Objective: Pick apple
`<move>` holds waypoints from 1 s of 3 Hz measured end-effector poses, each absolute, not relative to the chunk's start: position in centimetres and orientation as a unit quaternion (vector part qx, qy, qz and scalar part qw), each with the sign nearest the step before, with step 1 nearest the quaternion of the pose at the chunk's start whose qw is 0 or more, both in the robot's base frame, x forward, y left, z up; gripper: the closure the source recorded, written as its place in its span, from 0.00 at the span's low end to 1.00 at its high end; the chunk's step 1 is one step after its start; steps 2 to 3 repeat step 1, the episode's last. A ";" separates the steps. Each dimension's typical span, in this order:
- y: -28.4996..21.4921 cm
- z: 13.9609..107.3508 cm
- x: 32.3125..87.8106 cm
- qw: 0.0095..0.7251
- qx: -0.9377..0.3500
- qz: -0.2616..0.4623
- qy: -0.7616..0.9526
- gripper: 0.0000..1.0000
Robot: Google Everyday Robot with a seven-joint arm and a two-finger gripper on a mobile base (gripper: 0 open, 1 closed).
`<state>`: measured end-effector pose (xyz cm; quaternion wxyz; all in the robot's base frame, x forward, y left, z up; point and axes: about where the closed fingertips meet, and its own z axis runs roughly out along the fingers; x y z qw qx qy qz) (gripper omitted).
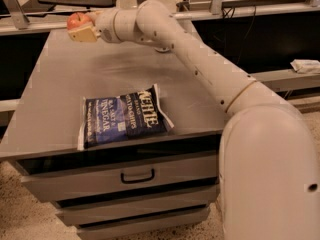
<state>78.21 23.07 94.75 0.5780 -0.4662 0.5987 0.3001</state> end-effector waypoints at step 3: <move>23.0 94.9 78.0 0.584 -0.473 0.296 0.590 1.00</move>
Offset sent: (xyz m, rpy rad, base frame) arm 0.0000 0.0000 0.0000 0.0000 0.0000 0.0000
